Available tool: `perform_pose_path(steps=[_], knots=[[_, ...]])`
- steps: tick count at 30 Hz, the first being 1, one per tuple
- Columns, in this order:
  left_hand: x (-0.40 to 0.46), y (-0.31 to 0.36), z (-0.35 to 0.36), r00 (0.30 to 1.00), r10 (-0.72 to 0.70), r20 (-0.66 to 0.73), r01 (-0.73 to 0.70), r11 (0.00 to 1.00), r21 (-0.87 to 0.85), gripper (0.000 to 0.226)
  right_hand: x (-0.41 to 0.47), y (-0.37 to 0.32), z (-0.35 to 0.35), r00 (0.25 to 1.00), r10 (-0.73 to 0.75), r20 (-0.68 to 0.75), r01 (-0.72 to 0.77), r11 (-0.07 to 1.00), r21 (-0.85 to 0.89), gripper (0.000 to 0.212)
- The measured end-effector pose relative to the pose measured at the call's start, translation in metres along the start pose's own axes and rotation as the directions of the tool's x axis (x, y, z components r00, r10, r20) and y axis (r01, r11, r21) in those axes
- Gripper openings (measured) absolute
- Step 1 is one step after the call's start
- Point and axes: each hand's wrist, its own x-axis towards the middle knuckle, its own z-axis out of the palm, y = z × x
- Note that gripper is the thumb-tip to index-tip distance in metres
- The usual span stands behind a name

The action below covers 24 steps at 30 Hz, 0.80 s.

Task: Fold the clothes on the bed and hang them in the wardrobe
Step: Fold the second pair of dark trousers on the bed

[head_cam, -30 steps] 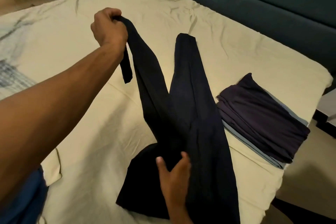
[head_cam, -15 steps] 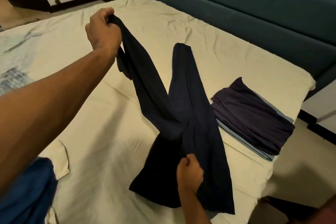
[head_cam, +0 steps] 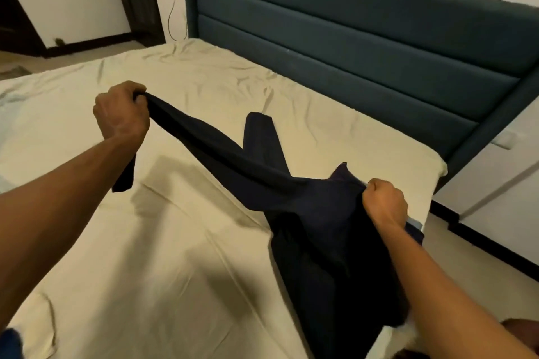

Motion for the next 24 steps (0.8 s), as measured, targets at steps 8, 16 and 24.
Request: perform_pose_path(steps=[8, 16, 24], knots=[[0.030, -0.009, 0.030, 0.996, -0.068, 0.059, 0.065, 0.997, 0.045, 0.032, 0.050, 0.055, -0.018, 0.926, -0.367, -0.093, 0.304, 0.868, -0.393, 0.028], [0.010, -0.012, 0.071, 0.966, -0.221, 0.131, 0.220, 0.975, 0.023, 0.034, 0.034, 0.098, 0.004, 0.849, -0.514, 0.123, 0.507, 0.727, -0.463, 0.066], [0.072, 0.042, 0.080, 0.974, -0.179, 0.137, 0.209, 0.943, -0.260, 0.033, 0.106, 0.053, -0.071, 0.773, -0.551, -0.314, 0.388, 0.802, -0.454, 0.057]])
